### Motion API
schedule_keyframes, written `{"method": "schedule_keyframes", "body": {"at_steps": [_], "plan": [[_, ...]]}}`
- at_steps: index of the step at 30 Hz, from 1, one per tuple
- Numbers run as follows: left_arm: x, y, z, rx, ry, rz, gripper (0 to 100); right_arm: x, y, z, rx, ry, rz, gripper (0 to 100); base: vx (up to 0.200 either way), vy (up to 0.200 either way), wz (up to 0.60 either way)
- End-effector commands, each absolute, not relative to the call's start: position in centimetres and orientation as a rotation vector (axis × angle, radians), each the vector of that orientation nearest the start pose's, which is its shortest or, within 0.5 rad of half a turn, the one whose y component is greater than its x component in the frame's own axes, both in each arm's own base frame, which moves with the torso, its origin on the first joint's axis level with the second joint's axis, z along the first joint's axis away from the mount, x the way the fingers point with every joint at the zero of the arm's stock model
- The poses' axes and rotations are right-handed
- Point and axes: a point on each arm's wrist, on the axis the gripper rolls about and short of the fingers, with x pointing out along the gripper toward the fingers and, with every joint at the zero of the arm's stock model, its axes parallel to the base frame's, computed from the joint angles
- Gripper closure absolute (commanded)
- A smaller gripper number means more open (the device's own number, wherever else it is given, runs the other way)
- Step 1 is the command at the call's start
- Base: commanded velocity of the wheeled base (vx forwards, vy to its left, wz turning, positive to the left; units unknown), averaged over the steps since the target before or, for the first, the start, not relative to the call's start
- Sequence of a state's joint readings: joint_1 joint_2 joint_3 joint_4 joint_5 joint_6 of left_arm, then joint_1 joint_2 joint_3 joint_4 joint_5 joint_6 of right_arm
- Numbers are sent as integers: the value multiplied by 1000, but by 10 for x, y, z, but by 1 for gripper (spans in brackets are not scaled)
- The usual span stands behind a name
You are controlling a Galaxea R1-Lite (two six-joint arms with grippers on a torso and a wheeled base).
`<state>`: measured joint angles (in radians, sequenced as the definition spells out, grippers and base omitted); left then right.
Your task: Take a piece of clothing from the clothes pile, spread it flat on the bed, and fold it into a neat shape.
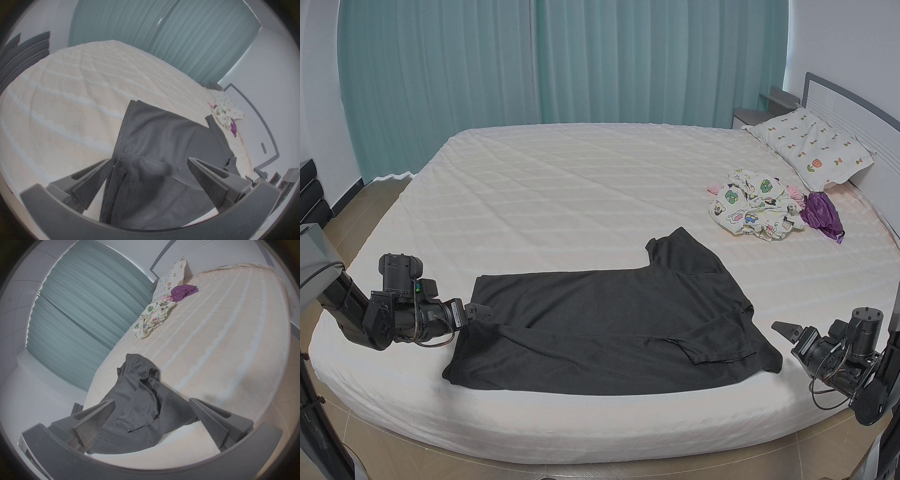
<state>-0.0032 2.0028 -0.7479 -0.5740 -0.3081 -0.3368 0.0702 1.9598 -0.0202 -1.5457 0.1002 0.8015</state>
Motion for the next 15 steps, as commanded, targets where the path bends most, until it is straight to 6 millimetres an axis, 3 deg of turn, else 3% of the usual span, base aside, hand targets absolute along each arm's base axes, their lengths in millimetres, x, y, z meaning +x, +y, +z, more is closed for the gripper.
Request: {"method": "schedule_keyframes", "body": {"at_steps": [1, 8, 9, 15], "plan": [[341, -4, 48, -419, 757, -181, 0, 216, 18, 47, 783, 450, 19, 0, 0, 0, 0], [349, -5, 48, -423, 748, -202, 0, 216, 20, 44, 773, 466, 29, 0, 0, 0, 0], [349, -5, 48, -423, 749, -202, 100, 216, 20, 45, 773, 464, 28, 0, 0, 0, 0], [346, -5, 47, -421, 758, -201, 100, 220, 20, 48, 763, 441, 41, 0, 0, 0, 0]]}}
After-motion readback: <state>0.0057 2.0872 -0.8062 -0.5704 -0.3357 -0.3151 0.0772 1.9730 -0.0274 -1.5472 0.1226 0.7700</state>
